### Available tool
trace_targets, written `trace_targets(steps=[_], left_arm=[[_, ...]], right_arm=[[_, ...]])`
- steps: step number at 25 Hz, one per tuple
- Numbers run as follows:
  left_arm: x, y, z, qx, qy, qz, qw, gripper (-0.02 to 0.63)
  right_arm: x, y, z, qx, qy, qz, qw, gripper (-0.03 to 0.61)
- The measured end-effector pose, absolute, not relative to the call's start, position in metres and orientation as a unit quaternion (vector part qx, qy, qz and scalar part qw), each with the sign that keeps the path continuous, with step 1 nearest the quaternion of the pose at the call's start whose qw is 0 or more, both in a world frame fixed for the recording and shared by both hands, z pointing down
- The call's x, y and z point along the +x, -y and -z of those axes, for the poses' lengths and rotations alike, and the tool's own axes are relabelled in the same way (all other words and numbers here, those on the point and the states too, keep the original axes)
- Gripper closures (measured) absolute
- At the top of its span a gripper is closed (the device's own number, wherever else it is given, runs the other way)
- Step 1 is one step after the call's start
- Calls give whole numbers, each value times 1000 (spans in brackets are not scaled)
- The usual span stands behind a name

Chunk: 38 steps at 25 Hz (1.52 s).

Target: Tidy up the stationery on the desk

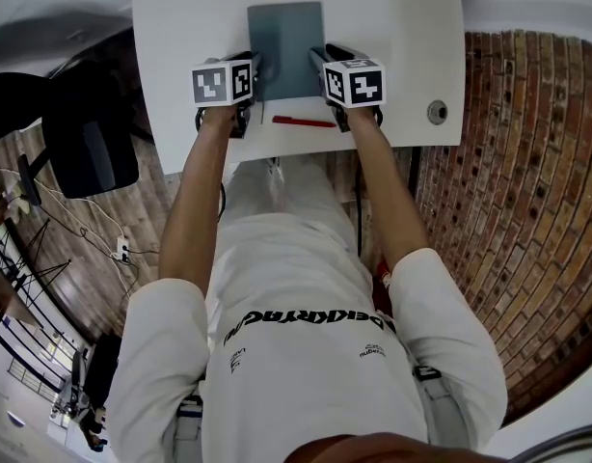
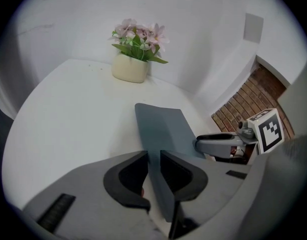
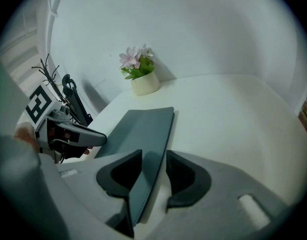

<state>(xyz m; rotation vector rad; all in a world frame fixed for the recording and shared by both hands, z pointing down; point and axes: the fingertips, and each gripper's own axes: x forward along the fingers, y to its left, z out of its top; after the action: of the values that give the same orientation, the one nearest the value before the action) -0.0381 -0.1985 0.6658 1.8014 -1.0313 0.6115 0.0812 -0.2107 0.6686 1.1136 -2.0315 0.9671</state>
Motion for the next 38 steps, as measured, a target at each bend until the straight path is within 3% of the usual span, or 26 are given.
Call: trace_targets(steps=[13,26,38], left_arm=[[-40,197,-618,756,444,-209,434,588],[-40,173,-556,782,494,-143,353,617],[-44,124,-501,818,488,-121,278,617]], right_arm=[[91,202,-621,433,791,-358,244,438],[85,157,-573,406,826,-306,244,442],[40,63,-601,215,866,-168,418,442]])
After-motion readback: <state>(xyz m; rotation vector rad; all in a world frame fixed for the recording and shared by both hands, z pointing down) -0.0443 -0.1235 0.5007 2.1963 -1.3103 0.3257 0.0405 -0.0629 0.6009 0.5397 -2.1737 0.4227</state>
